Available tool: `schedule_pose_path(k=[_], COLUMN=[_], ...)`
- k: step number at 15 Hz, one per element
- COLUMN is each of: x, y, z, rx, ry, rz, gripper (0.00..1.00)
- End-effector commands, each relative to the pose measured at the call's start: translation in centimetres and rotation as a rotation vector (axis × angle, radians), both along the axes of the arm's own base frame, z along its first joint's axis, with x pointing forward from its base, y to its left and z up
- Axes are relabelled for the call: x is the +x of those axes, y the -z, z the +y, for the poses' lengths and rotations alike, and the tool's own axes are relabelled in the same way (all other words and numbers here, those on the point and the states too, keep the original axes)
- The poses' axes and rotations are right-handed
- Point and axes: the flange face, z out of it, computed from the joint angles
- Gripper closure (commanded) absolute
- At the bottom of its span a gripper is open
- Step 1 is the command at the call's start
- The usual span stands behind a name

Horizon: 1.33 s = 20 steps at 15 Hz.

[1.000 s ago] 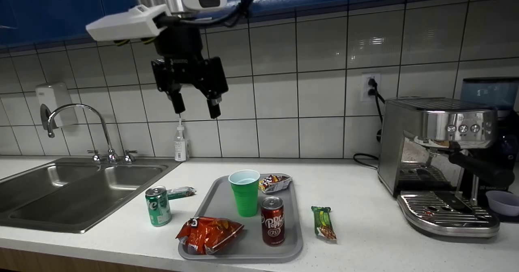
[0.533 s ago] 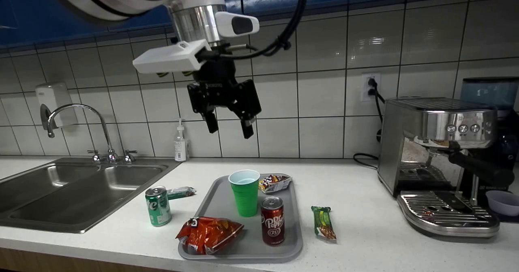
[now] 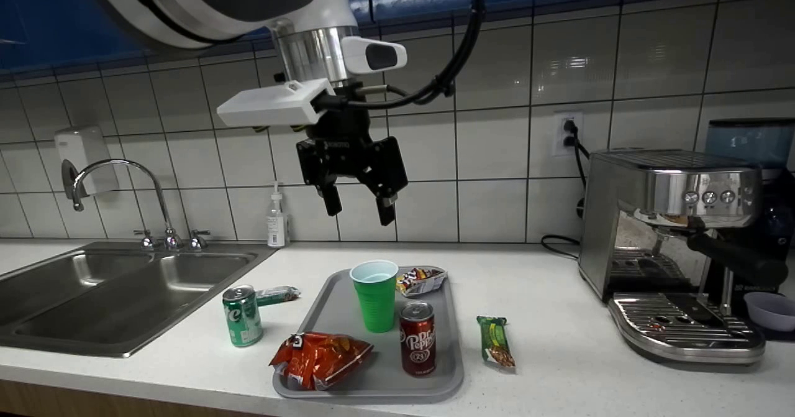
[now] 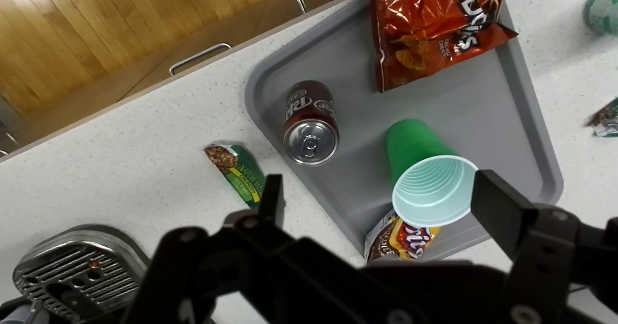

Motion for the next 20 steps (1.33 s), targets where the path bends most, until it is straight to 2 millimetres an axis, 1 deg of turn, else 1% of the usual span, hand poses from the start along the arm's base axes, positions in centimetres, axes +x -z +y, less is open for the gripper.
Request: schedule_pose_path(k=[1,3,7,9,14,20], x=[0.0,0.1,0.9,1.4,2.7,4.4], y=[0.1,0.9,3.4,5.1,8.4,11.4], z=[0.0,-0.1,-1.0,-1.7,-3.6,-5.4], rx=[-0.005,-0.008,0.004,0.011,0.008,-0.016], ry=[-0.016,-0.020,0.001,0.016,0.058,0.087], rz=[-0.001,0.012,0.067,0.089,0.112,0.129], gripper=[0.00,0.00,0.00,0.00,0.00,0.00])
